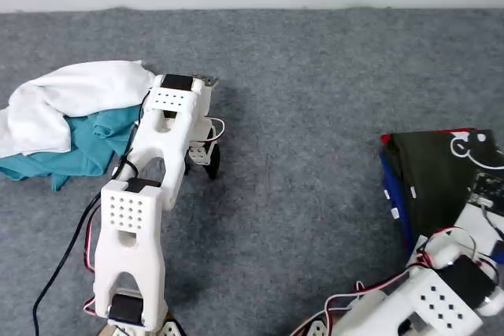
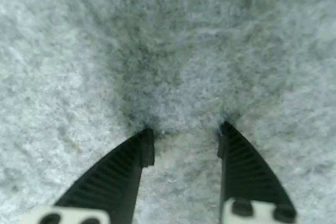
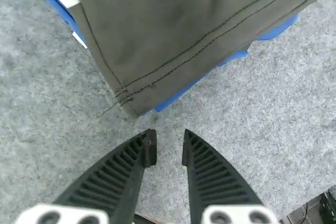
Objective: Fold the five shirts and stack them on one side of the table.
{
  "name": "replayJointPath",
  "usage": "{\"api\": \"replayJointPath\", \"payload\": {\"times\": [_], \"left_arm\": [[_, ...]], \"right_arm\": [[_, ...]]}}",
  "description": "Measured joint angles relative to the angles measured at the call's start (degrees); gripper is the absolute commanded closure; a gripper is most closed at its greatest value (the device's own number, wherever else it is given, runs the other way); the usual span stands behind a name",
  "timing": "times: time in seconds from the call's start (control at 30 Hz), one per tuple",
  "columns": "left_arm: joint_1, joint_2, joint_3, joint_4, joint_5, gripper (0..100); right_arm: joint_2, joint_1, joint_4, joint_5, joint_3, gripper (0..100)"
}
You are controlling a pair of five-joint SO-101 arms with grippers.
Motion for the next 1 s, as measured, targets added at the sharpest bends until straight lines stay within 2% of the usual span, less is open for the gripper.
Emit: {"api": "replayJointPath", "payload": {"times": [0.83, 1.0], "left_arm": [[0.0, 0.0, 0.0, 0.0, 0.0, 80], [0.0, 0.0, 0.0, 0.0, 0.0, 80]], "right_arm": [[0.0, 0.0, -0.1, 0.0, 0.0, 89.8], [0.0, -5.6, -0.7, 0.0, 0.0, 89.8]]}}
